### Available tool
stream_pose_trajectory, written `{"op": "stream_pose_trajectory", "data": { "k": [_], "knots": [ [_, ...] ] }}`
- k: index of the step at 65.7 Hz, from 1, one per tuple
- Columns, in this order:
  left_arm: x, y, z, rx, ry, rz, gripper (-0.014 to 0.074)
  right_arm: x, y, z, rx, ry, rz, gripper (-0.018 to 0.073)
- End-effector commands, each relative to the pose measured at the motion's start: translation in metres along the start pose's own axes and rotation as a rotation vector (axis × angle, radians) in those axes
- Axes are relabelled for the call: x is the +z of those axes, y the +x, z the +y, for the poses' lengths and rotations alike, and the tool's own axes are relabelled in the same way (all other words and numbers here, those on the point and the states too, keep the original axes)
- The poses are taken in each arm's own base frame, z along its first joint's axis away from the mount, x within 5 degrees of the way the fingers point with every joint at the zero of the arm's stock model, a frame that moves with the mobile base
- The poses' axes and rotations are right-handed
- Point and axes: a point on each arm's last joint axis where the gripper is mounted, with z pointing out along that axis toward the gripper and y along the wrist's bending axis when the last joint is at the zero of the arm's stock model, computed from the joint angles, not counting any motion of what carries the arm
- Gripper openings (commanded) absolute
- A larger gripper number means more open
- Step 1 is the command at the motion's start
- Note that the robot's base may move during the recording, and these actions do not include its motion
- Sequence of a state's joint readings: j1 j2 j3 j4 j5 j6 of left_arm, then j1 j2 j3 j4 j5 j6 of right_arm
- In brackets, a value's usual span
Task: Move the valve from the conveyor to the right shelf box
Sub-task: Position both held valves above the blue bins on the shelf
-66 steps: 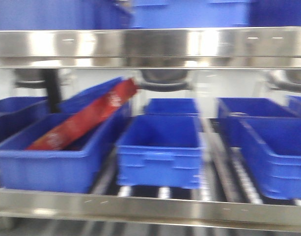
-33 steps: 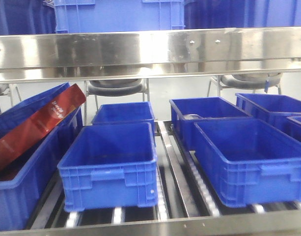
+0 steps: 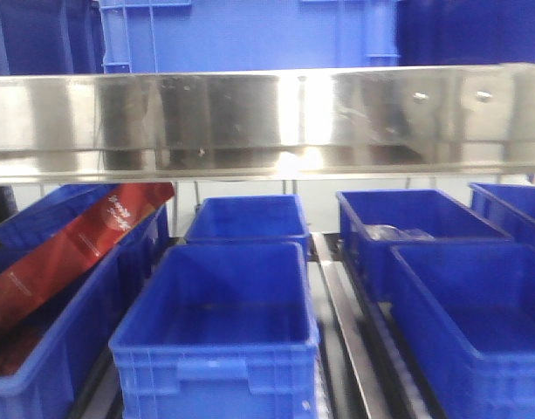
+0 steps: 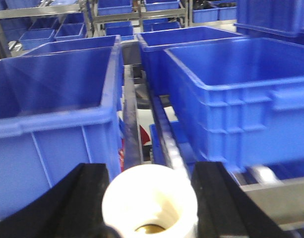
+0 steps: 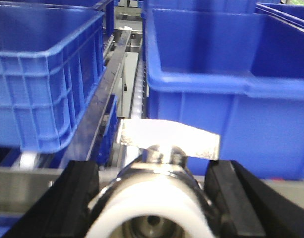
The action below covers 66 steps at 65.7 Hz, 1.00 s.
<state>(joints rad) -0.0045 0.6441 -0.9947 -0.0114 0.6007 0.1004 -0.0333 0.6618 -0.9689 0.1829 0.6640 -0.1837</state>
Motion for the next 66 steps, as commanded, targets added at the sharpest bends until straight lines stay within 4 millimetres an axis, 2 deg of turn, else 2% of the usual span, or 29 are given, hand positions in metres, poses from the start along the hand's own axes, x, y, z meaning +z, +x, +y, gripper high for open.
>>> {"op": "stream_pose_trajectory", "data": {
  "k": [1, 66],
  "knots": [
    [-0.0034, -0.0070, 0.0003, -0.007, -0.002, -0.065, -0.0111, -0.0056, -0.0130, -0.0014, -0.005, 0.020, -0.110, -0.0151],
    [-0.0034, -0.0070, 0.0003, -0.007, -0.002, -0.065, -0.0111, -0.0056, -0.0130, -0.0014, -0.005, 0.020, -0.110, -0.0151]
  ]
}}
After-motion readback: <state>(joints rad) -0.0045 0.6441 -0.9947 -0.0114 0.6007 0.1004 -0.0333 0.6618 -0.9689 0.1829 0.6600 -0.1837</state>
